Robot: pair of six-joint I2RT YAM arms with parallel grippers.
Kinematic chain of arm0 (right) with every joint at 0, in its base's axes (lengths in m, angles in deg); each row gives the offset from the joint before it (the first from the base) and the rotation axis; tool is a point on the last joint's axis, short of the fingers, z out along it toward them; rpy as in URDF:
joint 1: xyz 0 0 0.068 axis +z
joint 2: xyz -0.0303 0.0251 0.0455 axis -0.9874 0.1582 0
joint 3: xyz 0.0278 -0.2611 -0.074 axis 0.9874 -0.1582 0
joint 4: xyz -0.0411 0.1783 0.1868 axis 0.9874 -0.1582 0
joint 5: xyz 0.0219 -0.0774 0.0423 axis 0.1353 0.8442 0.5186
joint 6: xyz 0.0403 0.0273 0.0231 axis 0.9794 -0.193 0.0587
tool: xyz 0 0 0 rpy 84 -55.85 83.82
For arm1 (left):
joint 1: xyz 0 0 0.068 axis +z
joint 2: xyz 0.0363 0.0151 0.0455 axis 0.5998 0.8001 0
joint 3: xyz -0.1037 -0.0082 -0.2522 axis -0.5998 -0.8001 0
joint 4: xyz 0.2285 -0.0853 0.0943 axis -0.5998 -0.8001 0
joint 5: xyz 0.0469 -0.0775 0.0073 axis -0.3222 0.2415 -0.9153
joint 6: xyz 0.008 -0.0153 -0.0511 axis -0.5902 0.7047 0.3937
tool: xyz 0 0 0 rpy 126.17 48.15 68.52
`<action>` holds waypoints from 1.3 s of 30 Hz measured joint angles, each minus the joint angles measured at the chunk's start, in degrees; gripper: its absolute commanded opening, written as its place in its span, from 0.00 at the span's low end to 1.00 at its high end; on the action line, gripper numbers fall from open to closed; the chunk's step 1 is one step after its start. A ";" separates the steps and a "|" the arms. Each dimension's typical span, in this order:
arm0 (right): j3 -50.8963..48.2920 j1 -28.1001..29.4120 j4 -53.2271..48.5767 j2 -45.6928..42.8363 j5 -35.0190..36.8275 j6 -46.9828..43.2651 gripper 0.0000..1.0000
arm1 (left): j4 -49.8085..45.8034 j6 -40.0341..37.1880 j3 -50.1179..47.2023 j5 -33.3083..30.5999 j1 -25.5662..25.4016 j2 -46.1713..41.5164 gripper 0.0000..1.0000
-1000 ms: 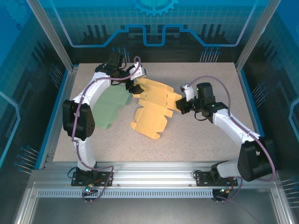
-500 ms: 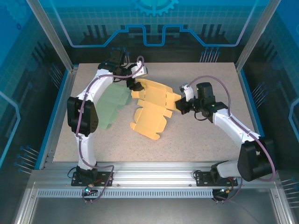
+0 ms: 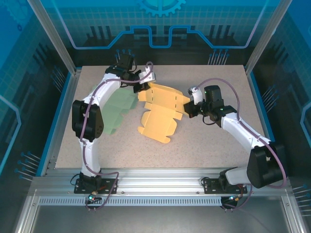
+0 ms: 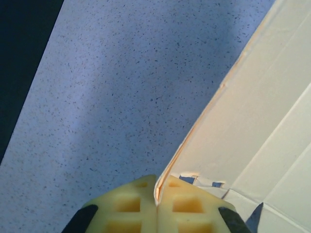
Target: Fold the paper box
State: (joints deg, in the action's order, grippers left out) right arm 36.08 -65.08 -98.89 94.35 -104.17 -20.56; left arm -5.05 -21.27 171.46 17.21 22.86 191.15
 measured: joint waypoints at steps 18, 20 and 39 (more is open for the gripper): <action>1.36 -3.48 -14.82 -10.51 16.26 17.68 0.64 | 59.19 3.37 -44.24 -35.65 -15.85 -12.98 0.00; 2.64 -4.57 -15.74 -12.98 16.13 20.28 0.65 | 65.11 2.78 -45.22 -38.58 -16.74 -12.96 0.00; 23.80 -5.55 -17.03 12.37 6.93 28.94 0.69 | 87.69 -3.19 -47.45 -49.09 -21.92 -4.96 0.00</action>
State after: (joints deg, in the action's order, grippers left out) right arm 59.88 -70.63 -115.92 106.72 -97.24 8.38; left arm 82.64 -24.46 124.01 -31.88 0.93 186.19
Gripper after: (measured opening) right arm 0.690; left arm 0.063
